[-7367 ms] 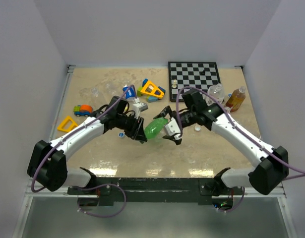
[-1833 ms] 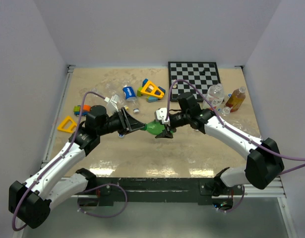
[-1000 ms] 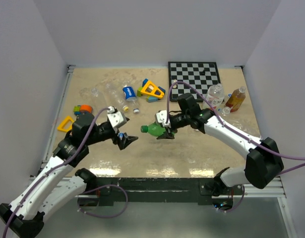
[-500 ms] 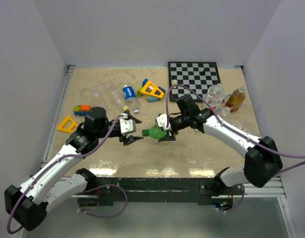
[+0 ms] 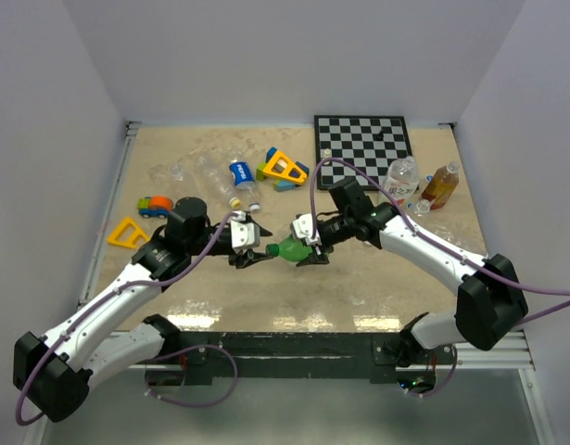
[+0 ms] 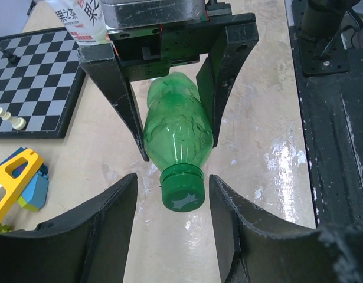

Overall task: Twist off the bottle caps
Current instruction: Unscrew the bottle cap from the plastic bottle.

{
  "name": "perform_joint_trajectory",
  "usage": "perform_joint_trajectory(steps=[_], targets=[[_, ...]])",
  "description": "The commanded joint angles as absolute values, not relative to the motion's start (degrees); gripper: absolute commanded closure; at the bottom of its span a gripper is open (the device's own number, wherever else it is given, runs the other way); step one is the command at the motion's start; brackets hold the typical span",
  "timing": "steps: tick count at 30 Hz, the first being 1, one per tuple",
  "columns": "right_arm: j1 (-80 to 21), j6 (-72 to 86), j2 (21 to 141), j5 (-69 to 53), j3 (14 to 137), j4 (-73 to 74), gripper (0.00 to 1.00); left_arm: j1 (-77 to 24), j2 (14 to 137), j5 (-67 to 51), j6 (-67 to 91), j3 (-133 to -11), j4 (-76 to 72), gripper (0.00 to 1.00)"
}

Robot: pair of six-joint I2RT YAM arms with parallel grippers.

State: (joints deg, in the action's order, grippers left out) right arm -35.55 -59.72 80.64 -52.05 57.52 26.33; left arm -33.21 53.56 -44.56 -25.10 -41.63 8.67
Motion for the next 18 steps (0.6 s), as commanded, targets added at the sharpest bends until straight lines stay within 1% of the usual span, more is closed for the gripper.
perform_joint_trajectory(steps=[1,3,7,10,15,18], targets=[[-35.33,-60.64,80.86,-53.88,58.62,26.46,1.0,-33.66,52.47,-45.53,-26.28,-41.84,7.91,0.44],[-35.33,-60.73,80.77,-53.88,58.62,26.63,1.0,-33.84,52.65,-45.09,-26.54,-41.49,8.17,0.44],[-35.25,-60.64,80.68,-53.88,58.62,26.63,1.0,-34.36,53.52,-44.03,-26.89,-41.57,9.31,0.51],[-35.33,-60.64,80.77,-53.88,58.71,26.72,1.0,-34.45,53.61,-43.6,-27.24,-41.66,10.02,0.51],[-35.33,-60.64,80.86,-53.88,58.62,26.63,1.0,-34.54,53.09,-43.95,-27.51,-41.05,10.72,0.47],[-35.33,-60.64,80.68,-53.96,58.71,26.72,1.0,-34.63,53.35,-43.77,-27.25,-40.52,10.37,0.47]])
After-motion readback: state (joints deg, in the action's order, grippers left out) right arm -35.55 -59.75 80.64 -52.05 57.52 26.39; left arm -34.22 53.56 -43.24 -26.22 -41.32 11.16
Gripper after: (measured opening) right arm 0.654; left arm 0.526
